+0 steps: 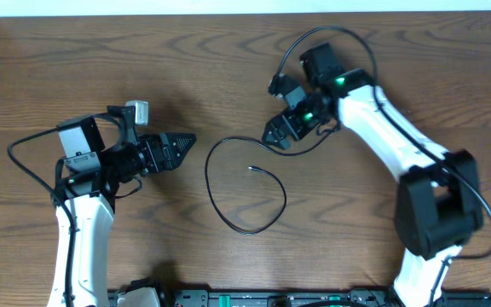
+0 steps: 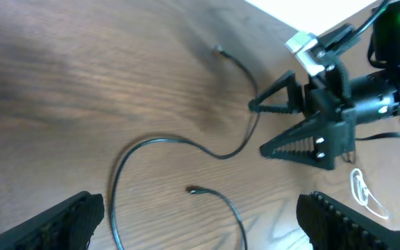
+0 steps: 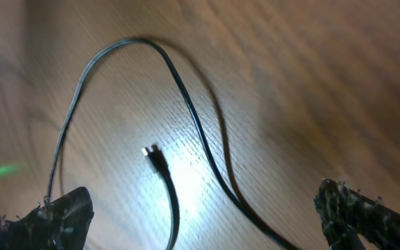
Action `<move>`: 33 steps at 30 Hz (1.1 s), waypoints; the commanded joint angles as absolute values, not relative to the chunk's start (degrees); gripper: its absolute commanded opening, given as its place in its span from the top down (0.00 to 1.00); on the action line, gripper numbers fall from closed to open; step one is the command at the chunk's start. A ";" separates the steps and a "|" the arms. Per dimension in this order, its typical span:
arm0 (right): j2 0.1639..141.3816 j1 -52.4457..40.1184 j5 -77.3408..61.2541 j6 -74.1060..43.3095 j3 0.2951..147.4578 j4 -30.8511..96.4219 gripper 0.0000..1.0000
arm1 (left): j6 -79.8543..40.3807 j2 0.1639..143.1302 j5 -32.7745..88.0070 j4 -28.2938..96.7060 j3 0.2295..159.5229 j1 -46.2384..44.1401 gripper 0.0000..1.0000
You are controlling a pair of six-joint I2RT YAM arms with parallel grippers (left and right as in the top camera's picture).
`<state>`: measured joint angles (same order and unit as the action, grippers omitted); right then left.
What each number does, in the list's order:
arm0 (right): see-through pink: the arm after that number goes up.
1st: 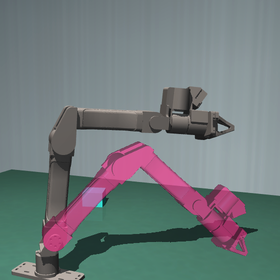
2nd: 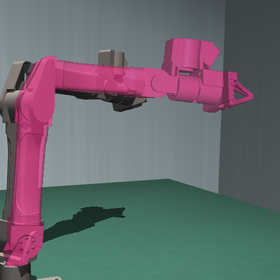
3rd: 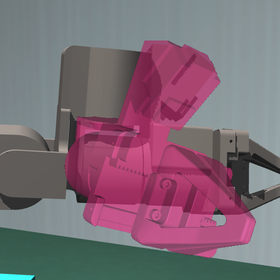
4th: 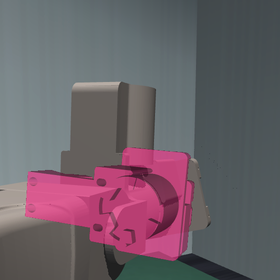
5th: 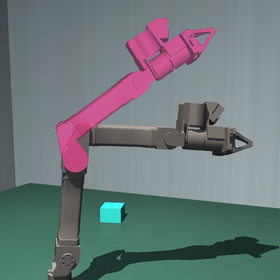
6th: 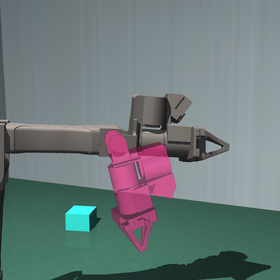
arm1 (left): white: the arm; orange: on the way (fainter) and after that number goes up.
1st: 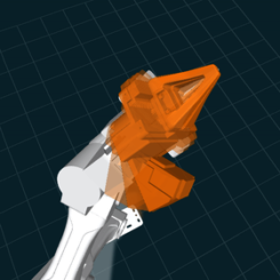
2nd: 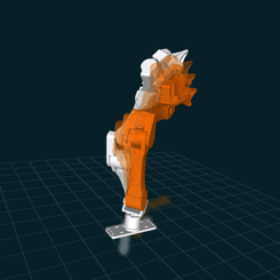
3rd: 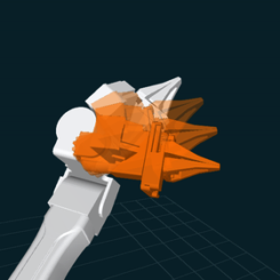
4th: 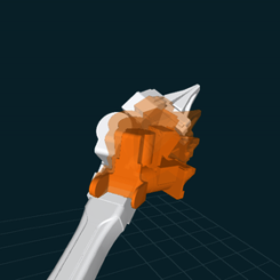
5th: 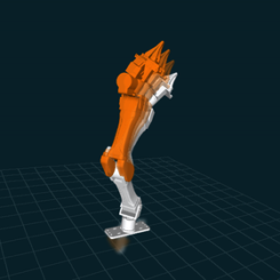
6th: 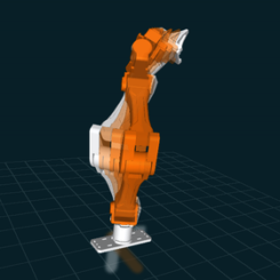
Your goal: Untangle cables
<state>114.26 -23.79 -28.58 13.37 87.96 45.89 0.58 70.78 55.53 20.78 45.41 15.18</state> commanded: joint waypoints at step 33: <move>125.23 -27.40 -29.34 10.33 87.29 35.27 0.01 | -1.93 71.40 20.78 24.21 45.54 5.65 0.05</move>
<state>123.90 -26.89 -28.73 10.70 87.35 35.73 -0.84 71.16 22.85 24.01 45.41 5.80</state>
